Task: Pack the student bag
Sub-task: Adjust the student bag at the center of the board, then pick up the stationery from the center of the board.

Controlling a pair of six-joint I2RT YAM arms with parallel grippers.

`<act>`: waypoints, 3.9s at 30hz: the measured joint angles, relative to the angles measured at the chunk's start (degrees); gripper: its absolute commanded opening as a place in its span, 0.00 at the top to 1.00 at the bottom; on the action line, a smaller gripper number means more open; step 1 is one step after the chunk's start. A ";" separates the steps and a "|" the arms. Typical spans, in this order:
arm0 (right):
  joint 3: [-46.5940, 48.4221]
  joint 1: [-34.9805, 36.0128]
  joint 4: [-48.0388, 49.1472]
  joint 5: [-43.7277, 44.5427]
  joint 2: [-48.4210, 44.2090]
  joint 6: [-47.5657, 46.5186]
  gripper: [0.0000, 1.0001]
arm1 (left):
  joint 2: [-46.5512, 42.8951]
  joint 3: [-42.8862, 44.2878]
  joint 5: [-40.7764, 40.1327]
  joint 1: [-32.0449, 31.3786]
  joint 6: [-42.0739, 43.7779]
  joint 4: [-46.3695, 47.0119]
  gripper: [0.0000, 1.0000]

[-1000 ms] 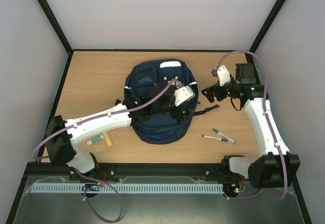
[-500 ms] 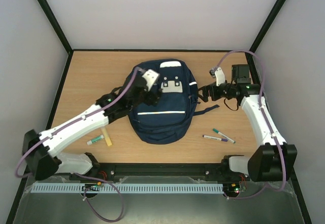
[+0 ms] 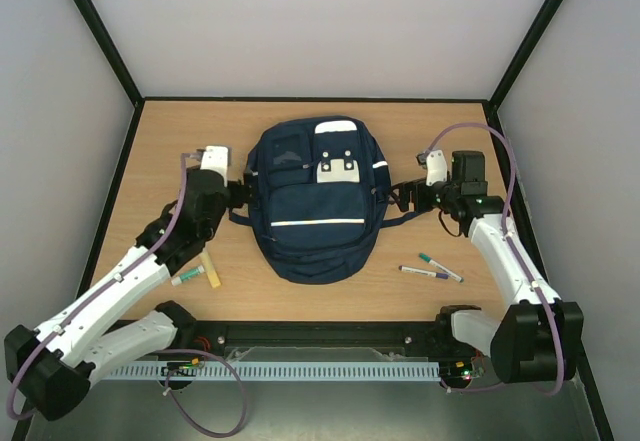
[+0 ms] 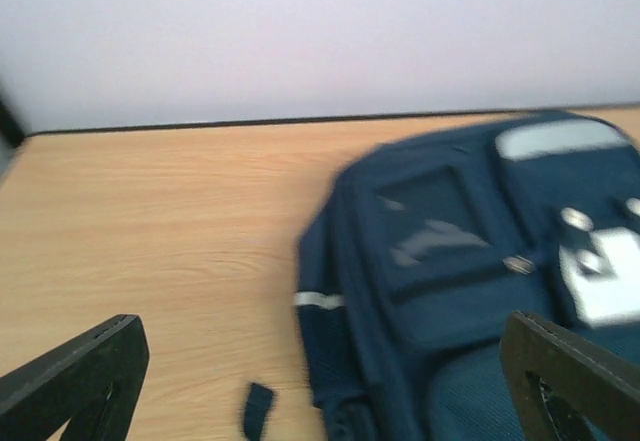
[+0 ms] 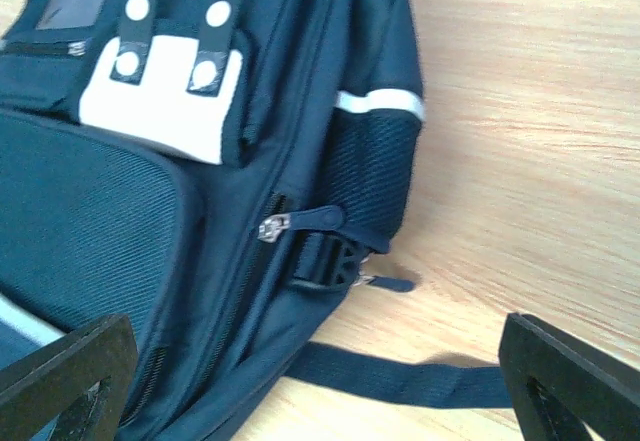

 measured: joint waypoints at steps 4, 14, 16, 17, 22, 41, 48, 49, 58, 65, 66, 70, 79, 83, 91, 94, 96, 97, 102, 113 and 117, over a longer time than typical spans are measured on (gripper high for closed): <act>-1.18 -0.37 1.99 2.03 0.22 -0.07 0.01 | 2.27 0.09 -9.81 3.61 -7.82 -1.29 0.01; -3.65 -0.76 1.40 -7.21 -0.76 -6.21 0.26 | 4.79 -0.44 -6.75 6.58 -9.09 -2.58 0.01; -3.69 -0.76 0.70 -8.66 -0.68 -7.80 0.29 | 6.16 -0.26 -5.01 6.58 -9.29 -2.73 0.01; -3.69 -0.76 0.37 -9.29 -0.46 -8.52 0.30 | 7.48 0.13 -4.15 6.58 -9.40 -3.02 0.01; -3.65 -0.63 -0.96 -10.21 3.04 -10.78 0.31 | 17.62 2.80 3.19 6.58 -9.62 -5.11 0.01; 5.49 5.55 -4.04 -3.74 22.25 -9.38 0.45 | 25.11 -7.43 30.16 12.09 -24.13 2.99 0.06; 16.48 5.55 -4.79 0.94 32.94 -6.19 0.51 | 24.15 -10.91 33.38 10.69 -27.52 9.68 0.07; 17.88 5.55 -5.11 1.11 34.27 -5.79 0.51 | 24.20 -11.06 33.77 9.73 -27.74 10.47 0.08; 31.63 5.31 -7.76 2.56 43.34 -4.28 0.53 | 28.09 -10.82 34.21 0.44 -28.39 15.47 0.08; 32.61 5.25 -8.68 3.43 40.02 -3.78 0.37 | 27.78 -6.80 30.75 -0.33 -26.80 10.27 0.07; 31.93 5.25 -8.83 3.74 38.45 -3.78 0.36 | 27.06 -6.05 29.99 -0.42 -26.49 8.74 0.07; 27.74 5.25 -9.77 3.32 30.12 -4.07 0.35 | 23.63 -2.08 25.53 -0.46 -26.08 2.16 0.08; 11.69 5.20 -8.57 -5.57 15.23 -5.09 0.33 | 14.29 1.44 14.58 -0.31 -33.42 -16.87 0.11; 6.58 5.20 -7.45 -8.74 12.20 -5.97 0.34 | 13.27 1.57 11.87 0.04 -37.38 -26.16 0.15; 6.36 5.20 -6.03 -14.38 12.48 -7.91 0.34 | 8.07 1.77 9.31 0.15 -46.51 -38.53 0.20; 6.38 5.20 -6.03 -15.56 12.87 -8.37 0.34 | 5.88 1.11 8.76 0.15 -49.03 -39.98 0.25; 6.38 5.20 -6.05 -16.11 12.90 -8.55 0.34 | 5.62 -0.20 8.74 0.15 -50.42 -40.44 0.27; 6.38 5.20 -6.03 -16.28 12.90 -8.59 0.34 | 5.79 -1.11 8.76 0.15 -50.99 -40.59 0.28; 6.38 5.20 -6.08 -16.92 12.87 -9.77 0.37 | 7.45 -5.01 8.79 0.15 -52.89 -40.72 0.28; 5.92 10.56 -6.27 -15.82 11.58 -13.90 0.36 | 8.87 -10.73 8.90 0.15 -54.42 -38.07 0.33; 5.92 10.99 -6.62 -15.87 11.58 -14.86 0.36 | 10.14 -11.06 9.01 0.33 -54.97 -37.64 0.35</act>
